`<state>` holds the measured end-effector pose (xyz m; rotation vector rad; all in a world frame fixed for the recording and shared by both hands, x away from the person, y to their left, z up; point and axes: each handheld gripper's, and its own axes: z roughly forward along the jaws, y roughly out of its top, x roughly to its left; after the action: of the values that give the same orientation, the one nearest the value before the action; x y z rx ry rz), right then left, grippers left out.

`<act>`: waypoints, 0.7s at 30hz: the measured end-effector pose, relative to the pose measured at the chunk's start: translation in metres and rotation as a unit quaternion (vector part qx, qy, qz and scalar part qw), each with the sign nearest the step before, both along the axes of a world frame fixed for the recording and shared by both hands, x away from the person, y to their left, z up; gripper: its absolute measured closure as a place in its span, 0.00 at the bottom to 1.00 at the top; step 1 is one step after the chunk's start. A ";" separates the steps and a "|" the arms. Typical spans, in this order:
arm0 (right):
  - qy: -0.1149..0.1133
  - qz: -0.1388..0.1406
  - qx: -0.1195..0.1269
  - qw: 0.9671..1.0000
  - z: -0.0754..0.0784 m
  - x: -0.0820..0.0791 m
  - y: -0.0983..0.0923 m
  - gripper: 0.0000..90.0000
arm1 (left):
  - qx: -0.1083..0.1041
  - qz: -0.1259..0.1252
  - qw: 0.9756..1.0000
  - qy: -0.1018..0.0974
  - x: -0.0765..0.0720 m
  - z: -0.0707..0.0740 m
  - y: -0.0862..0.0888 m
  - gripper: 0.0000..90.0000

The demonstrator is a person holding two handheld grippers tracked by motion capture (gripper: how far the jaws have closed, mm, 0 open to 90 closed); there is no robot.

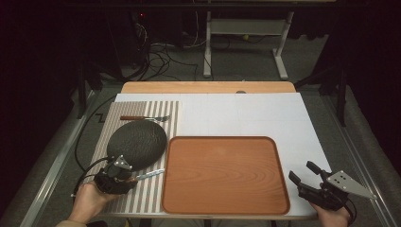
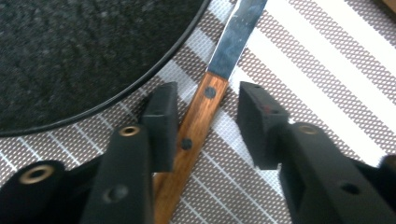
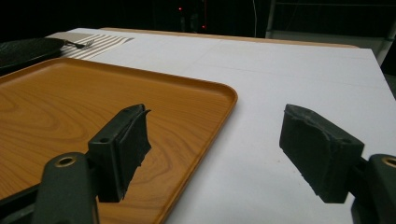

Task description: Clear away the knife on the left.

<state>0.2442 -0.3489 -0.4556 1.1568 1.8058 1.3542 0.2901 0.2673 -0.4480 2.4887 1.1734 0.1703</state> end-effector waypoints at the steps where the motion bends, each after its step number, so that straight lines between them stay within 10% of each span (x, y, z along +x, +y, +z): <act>1: 0.000 0.000 0.000 1.000 0.000 0.000 0.000 0.27 | 0.000 -0.002 1.000 0.001 0.000 0.000 -0.001 0.65; 21: -0.001 0.003 0.000 1.000 0.000 0.000 0.000 0.27 | 0.022 -0.034 0.999 0.006 -0.001 0.002 -0.017 0.80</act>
<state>0.2440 -0.3492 -0.4555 1.1509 1.8090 1.3588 0.2889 0.2502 -0.4462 2.5668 1.0995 0.1640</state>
